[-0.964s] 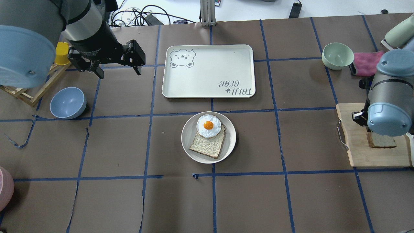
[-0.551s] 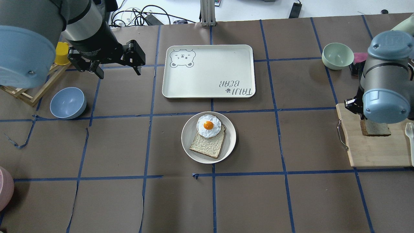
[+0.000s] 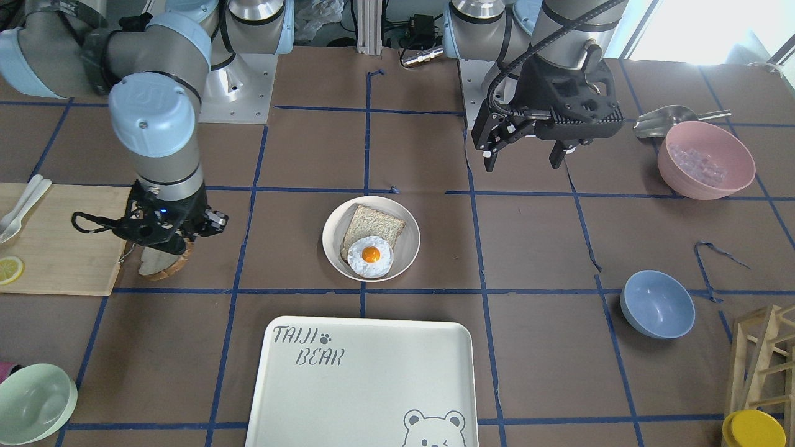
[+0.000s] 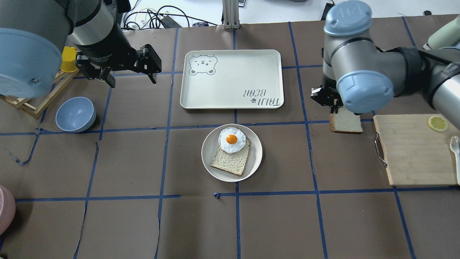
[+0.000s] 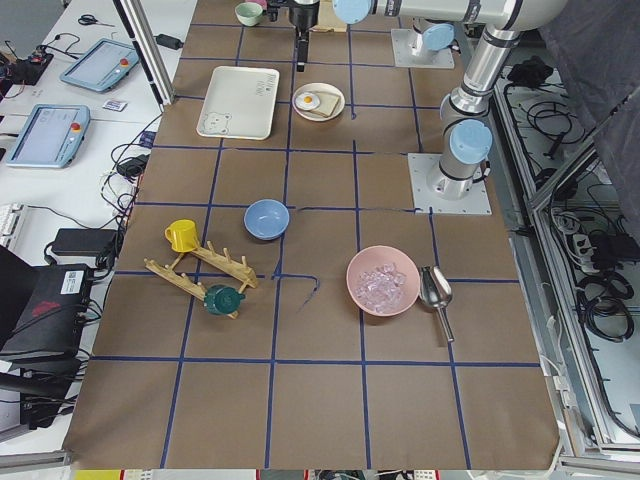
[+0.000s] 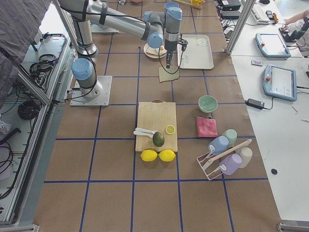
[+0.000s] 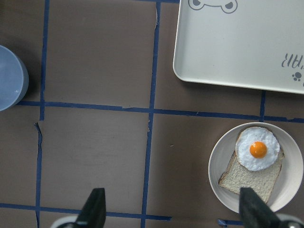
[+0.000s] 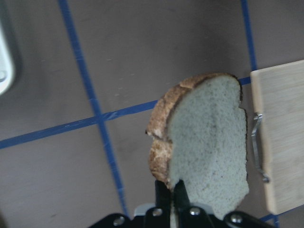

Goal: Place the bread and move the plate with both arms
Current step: 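Carry the bread slice with the right gripper over the egg plate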

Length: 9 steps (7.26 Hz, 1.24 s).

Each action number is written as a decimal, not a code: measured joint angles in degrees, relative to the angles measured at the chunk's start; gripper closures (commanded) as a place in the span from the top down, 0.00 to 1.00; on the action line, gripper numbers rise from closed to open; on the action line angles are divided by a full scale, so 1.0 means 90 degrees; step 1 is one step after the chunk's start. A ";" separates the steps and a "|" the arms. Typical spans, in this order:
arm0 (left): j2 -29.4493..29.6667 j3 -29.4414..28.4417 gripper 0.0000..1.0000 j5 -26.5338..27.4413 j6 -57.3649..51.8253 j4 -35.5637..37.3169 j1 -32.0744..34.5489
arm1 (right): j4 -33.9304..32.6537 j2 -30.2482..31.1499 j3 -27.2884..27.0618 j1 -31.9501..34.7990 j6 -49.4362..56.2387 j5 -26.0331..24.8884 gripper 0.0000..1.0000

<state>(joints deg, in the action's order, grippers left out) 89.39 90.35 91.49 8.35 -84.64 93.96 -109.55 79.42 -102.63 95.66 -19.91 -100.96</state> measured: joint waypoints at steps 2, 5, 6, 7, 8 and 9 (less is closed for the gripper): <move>0.0000 0.0000 1.00 0.0002 0.0000 0.0000 0.0000 | 0.0232 -0.0427 0.0540 0.1318 -0.2057 0.0622 0.00; 0.0000 0.0002 1.00 0.0007 0.0000 0.0000 -0.0006 | 0.0333 -0.1171 0.1201 0.2377 -0.3859 0.1082 0.00; 0.0000 0.0003 1.00 0.0009 0.0000 0.0000 -0.0011 | 0.0310 -0.1270 0.1235 0.2450 -0.4031 0.1204 0.00; 0.0000 0.0003 1.00 0.0009 0.0000 0.0000 -0.0016 | 0.0291 -0.1339 0.1239 0.2477 -0.4085 0.1260 0.00; 0.0000 0.0002 1.00 0.0009 0.0000 0.0000 -0.0016 | 0.0270 -0.1398 0.1239 0.2486 -0.4080 0.1278 0.00; 0.0000 0.0000 1.00 0.0010 0.0000 0.0000 -0.0014 | 0.0257 -0.1445 0.1250 0.2486 -0.4073 0.1284 0.00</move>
<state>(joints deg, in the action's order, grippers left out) 89.39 90.36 91.58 8.35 -84.64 93.83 -107.24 66.42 -91.38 118.03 -56.56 -89.41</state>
